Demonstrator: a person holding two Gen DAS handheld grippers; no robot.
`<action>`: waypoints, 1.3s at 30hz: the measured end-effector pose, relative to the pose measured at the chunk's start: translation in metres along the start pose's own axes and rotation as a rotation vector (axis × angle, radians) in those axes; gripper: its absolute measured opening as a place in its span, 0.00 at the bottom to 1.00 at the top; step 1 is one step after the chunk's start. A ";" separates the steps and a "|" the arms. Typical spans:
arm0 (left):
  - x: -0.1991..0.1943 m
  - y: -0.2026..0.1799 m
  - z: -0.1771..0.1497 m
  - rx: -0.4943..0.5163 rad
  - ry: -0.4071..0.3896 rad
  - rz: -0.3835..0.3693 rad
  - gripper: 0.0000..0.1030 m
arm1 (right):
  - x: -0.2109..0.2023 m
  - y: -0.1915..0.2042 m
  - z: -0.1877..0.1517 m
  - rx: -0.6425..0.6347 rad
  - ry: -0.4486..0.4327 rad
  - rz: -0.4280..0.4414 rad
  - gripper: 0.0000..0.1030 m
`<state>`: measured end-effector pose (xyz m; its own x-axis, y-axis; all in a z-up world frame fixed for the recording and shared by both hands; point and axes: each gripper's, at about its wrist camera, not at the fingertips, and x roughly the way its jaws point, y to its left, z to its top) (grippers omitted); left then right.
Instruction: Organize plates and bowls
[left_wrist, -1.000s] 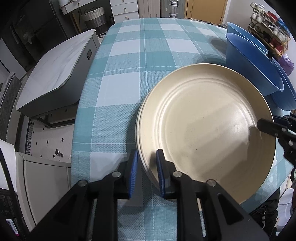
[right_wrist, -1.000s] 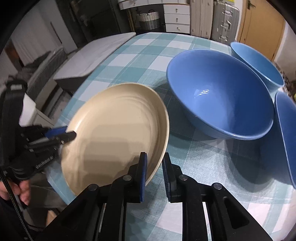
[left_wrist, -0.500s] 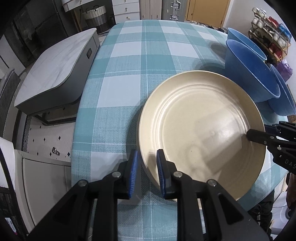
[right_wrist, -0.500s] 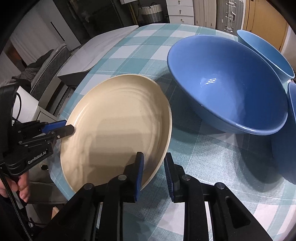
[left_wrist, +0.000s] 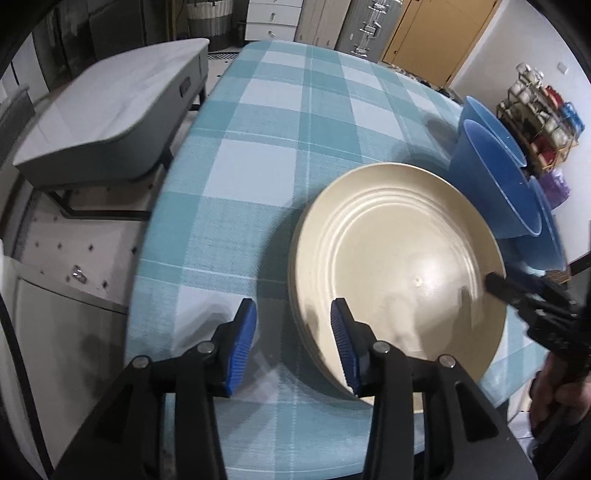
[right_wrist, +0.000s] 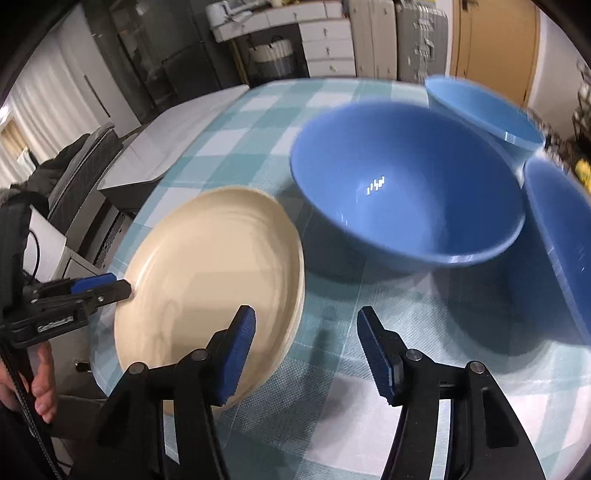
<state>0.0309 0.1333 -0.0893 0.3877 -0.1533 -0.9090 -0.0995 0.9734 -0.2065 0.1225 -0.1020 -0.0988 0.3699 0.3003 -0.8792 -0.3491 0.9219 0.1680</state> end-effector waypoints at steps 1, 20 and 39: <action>0.001 0.000 -0.001 -0.003 0.003 -0.006 0.42 | 0.005 -0.002 -0.001 0.014 0.013 0.004 0.57; 0.019 0.004 -0.004 -0.043 0.058 -0.074 0.42 | 0.032 -0.013 -0.013 0.126 0.026 0.203 0.57; 0.019 0.004 -0.006 -0.033 0.064 -0.064 0.43 | -0.004 0.006 -0.013 0.008 -0.035 0.075 0.19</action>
<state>0.0323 0.1332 -0.1092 0.3351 -0.2270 -0.9144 -0.1071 0.9551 -0.2763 0.1078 -0.1011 -0.1000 0.3726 0.3770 -0.8480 -0.3698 0.8984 0.2369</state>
